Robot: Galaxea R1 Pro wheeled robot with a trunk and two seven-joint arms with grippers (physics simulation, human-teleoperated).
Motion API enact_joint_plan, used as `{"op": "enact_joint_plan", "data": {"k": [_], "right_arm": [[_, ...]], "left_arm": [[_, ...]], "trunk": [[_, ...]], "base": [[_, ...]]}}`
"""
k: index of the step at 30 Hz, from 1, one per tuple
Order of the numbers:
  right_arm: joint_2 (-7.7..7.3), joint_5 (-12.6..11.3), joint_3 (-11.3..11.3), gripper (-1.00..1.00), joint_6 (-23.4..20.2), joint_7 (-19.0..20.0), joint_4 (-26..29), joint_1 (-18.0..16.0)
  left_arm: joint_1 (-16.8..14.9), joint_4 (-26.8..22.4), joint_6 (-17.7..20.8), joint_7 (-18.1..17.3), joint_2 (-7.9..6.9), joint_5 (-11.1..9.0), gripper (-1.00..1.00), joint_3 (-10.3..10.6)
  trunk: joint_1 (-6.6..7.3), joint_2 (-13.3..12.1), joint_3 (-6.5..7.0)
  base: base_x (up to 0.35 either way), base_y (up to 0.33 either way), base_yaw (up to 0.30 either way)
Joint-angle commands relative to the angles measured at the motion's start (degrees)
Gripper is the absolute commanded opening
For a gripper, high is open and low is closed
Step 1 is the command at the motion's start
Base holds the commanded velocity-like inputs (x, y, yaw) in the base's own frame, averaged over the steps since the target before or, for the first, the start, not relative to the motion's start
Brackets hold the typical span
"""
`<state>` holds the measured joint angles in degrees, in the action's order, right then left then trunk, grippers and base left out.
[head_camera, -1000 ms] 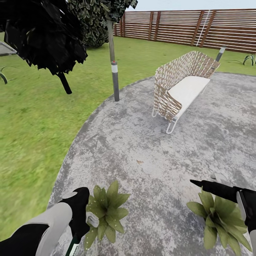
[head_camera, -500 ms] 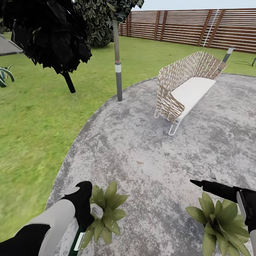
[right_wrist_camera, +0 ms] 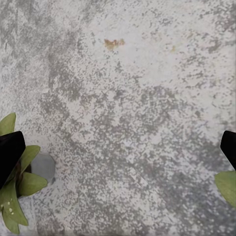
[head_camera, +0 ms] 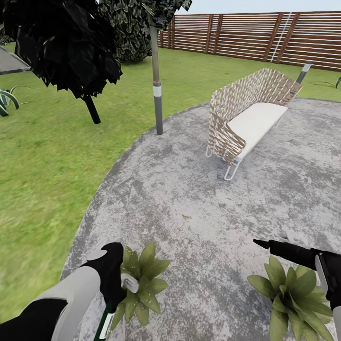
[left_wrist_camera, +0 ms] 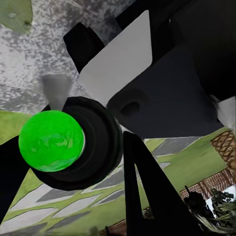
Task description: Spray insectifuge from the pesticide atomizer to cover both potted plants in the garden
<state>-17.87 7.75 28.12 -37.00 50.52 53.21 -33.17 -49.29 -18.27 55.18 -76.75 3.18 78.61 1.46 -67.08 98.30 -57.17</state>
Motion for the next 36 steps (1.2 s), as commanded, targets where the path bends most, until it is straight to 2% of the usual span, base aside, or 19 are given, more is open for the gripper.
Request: {"op": "enact_joint_plan", "data": {"k": [1,6,9,13,16,19,21,26,36], "right_arm": [[0.03,0.6,0.18,1.0,-0.2,0.54,0.05,-0.06],[0.03,0.6,0.18,1.0,-0.18,0.54,0.05,-0.06],[0.03,0.6,0.18,1.0,-0.18,0.54,0.05,-0.06],[0.03,0.6,0.18,1.0,-0.18,0.54,0.05,-0.06],[0.03,0.6,0.18,1.0,-0.19,0.55,0.05,-0.05],[0.03,0.58,0.18,1.0,-0.18,0.54,0.05,-0.05],[0.03,0.54,0.18,1.0,-0.18,0.54,0.05,-0.06],[0.03,0.52,0.18,1.0,-0.18,0.54,0.05,-0.06],[0.03,0.6,0.18,1.0,-0.18,0.54,0.05,-0.06]], "left_arm": [[0.25,1.39,0.53,-0.47,-0.06,0.34,-1.0,0.13],[3.28,2.92,0.46,-0.33,-0.12,0.24,-1.0,0.07],[4.0,2.96,0.45,-0.33,-0.38,0.23,-1.0,0.04],[4.17,3.02,0.45,-0.32,-1.15,0.23,-1.0,0.06],[4.21,2.76,0.45,-0.3,-2.28,0.07,-1.0,0.04],[4.2,0.44,0.45,-0.32,-2.39,0.05,-1.0,-0.03],[4.2,-4.47,0.57,-0.43,-2.39,0.12,-1.0,-0.05],[4.12,-9.08,0.7,-0.66,-2.24,0.21,-1.0,-0.02],[4.11,-14.36,0.76,-0.75,-2.12,0.31,-1.0,0.04]], "trunk": [[0.0,0.02,-0.04],[0.0,0.02,-0.04],[0.0,0.02,-0.04],[0.0,0.02,-0.04],[0.0,0.02,-0.04],[0.0,0.02,-0.07],[0.0,0.02,-0.13],[0.0,0.02,-0.31],[0.0,0.02,-0.36]], "base": [[0.0,-0.074,0.0],[0.0,-0.101,0.0],[0.0,-0.053,0.0],[0.0,-0.01,0.0],[0.0,-0.001,0.0],[0.0,0.0,0.007],[0.0,0.0,0.133],[0.0,0.0,0.226],[0.0,0.0,0.032]]}}
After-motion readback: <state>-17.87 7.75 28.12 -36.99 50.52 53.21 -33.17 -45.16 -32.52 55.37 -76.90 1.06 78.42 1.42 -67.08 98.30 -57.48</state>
